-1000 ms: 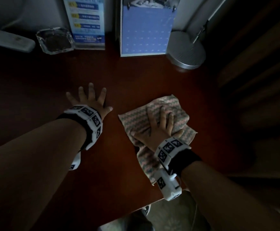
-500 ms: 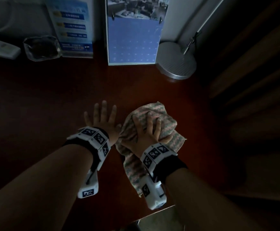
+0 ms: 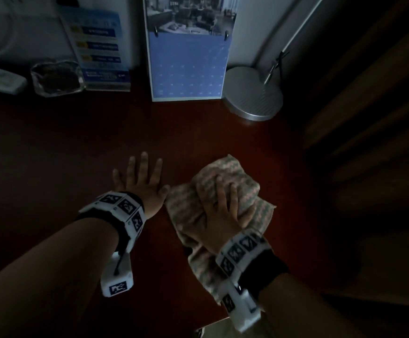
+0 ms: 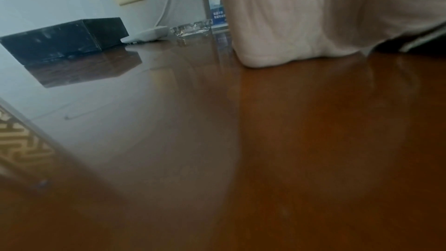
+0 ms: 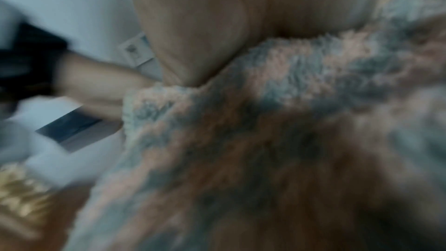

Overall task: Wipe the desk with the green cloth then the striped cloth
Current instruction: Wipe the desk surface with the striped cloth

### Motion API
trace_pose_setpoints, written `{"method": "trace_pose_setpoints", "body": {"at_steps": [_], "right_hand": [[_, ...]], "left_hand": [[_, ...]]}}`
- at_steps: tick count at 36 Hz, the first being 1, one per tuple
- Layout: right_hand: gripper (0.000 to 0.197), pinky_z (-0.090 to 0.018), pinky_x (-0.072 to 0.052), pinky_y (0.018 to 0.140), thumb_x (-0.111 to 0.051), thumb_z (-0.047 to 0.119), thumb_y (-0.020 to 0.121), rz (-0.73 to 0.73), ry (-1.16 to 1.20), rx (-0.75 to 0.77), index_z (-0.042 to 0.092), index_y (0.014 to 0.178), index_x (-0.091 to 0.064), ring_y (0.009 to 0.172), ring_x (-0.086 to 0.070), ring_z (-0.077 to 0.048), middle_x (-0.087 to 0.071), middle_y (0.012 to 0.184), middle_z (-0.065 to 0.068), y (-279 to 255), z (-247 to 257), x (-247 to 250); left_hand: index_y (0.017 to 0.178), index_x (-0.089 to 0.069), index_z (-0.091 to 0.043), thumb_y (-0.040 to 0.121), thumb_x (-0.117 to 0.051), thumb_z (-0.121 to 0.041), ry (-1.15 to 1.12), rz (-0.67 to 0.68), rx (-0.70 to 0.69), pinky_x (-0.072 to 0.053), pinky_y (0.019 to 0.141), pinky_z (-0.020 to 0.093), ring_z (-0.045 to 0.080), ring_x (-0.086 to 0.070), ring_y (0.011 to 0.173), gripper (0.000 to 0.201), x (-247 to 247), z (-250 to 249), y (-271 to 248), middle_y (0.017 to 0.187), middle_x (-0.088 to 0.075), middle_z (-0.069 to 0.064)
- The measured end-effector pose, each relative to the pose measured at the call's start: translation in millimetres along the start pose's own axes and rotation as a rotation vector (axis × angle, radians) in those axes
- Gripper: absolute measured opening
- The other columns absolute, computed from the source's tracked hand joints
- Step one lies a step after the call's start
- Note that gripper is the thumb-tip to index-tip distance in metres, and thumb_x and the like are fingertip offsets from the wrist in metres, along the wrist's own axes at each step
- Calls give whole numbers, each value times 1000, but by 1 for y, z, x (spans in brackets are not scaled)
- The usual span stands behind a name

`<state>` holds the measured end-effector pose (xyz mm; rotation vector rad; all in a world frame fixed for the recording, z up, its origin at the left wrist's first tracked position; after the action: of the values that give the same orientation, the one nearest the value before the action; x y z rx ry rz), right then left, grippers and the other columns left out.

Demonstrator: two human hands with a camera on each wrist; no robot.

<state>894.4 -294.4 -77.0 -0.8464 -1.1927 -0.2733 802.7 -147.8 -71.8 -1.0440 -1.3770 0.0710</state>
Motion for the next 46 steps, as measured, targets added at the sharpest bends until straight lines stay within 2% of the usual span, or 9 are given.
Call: {"method": "trace_pose_setpoints", "body": {"at_steps": [3, 7, 9, 12, 14, 16, 19, 34, 46], "right_hand": [[103, -73, 8, 102, -31, 88, 56, 5, -10, 44, 53, 139, 19, 139, 30, -26, 35, 150, 10, -32, -8, -17], [111, -77, -25, 89, -32, 94, 45, 66, -35, 23, 44, 144, -27, 140, -16, -34, -25, 155, -2, -69, -21, -33], [114, -75, -32, 83, -29, 95, 44, 75, -72, -1, 40, 143, -32, 137, -24, -35, -35, 150, -5, -80, -30, -36], [110, -78, -17, 89, -37, 93, 47, 86, -39, 60, 55, 142, 4, 143, 2, -30, -1, 159, 4, -88, -41, -34], [107, -75, 8, 97, -44, 89, 51, 151, 19, 85, 65, 121, 33, 133, 40, -21, 42, 144, 16, -90, -45, -35], [108, -72, 15, 98, -40, 89, 49, 201, 3, 78, 63, 119, 39, 124, 51, -20, 54, 133, 19, -89, -47, -34], [109, -72, 16, 99, -35, 90, 47, 219, 6, 35, 60, 131, 27, 122, 52, -20, 56, 129, 20, -83, -45, -30], [107, -73, 13, 100, -50, 83, 63, 232, -24, 8, 54, 138, 21, 132, 42, -26, 45, 143, 12, -20, -22, 4], [92, -74, 8, 101, -35, 82, 74, 182, -72, 16, 50, 141, 20, 136, 36, -28, 40, 148, 8, 47, 5, 26]], "left_hand": [[142, 30, -32, 98, -11, -51, 5, 9, -1, 15, 111, 54, 25, 33, 138, 63, 1, 0, -1, 147, 42, 0], [142, 30, -31, 98, -11, -52, 14, 15, 0, 14, 111, 54, 25, 33, 138, 63, 0, 1, 0, 147, 42, 0], [142, 30, -31, 98, -12, -52, 15, 13, 0, 14, 112, 53, 25, 33, 138, 64, 1, 1, 0, 147, 41, 0], [142, 29, -32, 98, -12, -52, 11, 14, 0, 14, 111, 53, 24, 33, 138, 64, 1, 1, -1, 147, 41, 0], [143, 28, -32, 98, -13, -52, 3, 11, -4, 14, 111, 53, 24, 33, 138, 64, 1, 1, -1, 147, 41, 0], [143, 28, -32, 98, -13, -52, 1, 2, -4, 14, 112, 53, 24, 33, 138, 64, 1, 0, -1, 148, 40, 0], [143, 28, -32, 98, -12, -53, 3, 4, 1, 14, 112, 53, 24, 33, 138, 64, 1, 0, -1, 147, 41, 0], [144, 26, -31, 98, -10, -53, 13, -24, 12, 12, 112, 54, 26, 30, 140, 63, 0, -1, 2, 150, 38, 0], [144, 26, -31, 98, -12, -52, 13, -53, -9, 11, 112, 57, 26, 30, 140, 64, -2, 2, 4, 149, 38, 1]]}}
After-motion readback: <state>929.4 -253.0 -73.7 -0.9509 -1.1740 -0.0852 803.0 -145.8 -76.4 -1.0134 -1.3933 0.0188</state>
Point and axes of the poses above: each hand's wrist, its own y-axis towards the middle knuckle, its own x-axis out of the back of the hand, z = x × y, the point moved 4 cm from there along y, towards the middle knuckle
